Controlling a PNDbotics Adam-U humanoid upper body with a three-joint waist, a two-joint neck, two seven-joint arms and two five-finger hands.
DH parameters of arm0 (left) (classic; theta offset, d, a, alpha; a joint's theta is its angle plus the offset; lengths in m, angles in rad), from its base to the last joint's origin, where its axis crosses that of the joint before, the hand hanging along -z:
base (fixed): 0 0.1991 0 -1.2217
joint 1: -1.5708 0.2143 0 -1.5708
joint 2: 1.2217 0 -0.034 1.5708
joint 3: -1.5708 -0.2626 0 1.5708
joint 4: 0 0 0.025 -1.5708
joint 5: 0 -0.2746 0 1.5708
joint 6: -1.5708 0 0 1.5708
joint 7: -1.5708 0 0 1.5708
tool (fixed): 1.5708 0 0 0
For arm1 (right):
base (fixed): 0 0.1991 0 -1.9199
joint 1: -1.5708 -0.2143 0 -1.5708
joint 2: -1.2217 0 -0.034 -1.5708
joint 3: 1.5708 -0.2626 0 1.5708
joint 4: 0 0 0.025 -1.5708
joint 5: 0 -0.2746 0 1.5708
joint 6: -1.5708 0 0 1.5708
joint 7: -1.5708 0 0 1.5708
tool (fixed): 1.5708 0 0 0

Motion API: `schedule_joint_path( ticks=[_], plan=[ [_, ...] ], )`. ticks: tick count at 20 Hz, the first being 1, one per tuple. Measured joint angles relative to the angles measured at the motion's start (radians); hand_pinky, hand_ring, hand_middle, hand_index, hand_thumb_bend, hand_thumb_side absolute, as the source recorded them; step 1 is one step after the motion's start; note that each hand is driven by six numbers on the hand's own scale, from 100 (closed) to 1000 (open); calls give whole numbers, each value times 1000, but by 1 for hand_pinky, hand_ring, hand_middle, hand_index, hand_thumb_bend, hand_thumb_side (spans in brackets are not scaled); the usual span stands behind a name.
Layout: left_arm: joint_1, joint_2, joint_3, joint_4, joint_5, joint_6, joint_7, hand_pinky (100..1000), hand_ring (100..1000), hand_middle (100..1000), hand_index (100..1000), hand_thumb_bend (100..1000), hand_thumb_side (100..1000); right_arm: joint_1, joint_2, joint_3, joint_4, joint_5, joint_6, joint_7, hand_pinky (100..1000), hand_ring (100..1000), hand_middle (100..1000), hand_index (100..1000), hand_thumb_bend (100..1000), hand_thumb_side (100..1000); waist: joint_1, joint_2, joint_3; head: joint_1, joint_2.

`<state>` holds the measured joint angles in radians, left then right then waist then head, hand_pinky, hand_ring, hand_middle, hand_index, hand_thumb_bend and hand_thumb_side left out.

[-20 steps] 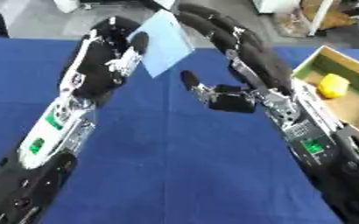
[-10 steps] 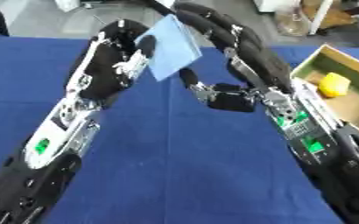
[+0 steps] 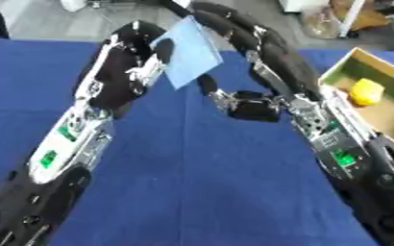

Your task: Pick up the objects with one hand, pass them to the other hand, and then place them into the box on the other side of the table.

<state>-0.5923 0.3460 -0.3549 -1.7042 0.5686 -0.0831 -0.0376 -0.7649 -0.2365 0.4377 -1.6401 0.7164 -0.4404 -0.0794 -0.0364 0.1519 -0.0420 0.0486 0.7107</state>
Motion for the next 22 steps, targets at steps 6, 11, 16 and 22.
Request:
schedule_joint_path(
  ticks=[6, 11, 16, 22],
  plan=[
    [-8, 13, -13, 11, 13, 16, -16, 494, 379, 362, 370, 212, 100, 0, -7, 0, 0, -15, -10, 7, 916, 858, 892, 1000, 174, 100, 0, 0, -1, -1, 0],
    [-13, 18, -19, 17, 22, 24, -24, 494, 380, 363, 370, 213, 100, 1, -8, 0, 0, -37, -15, 1, 905, 821, 764, 1000, 133, 100, 0, 0, -1, -2, 1],
    [-16, 18, -19, 17, 26, 27, -26, 501, 384, 365, 371, 216, 100, 3, -8, 2, 0, -65, -13, -18, 891, 778, 615, 977, 100, 100, 0, 0, -1, -3, 1],
    [-17, 18, -20, 17, 24, 30, -29, 525, 404, 392, 398, 235, 100, 7, -8, 7, 0, -88, 0, -50, 885, 759, 567, 968, 100, 100, 0, 0, -1, -6, 1]
  ],
)
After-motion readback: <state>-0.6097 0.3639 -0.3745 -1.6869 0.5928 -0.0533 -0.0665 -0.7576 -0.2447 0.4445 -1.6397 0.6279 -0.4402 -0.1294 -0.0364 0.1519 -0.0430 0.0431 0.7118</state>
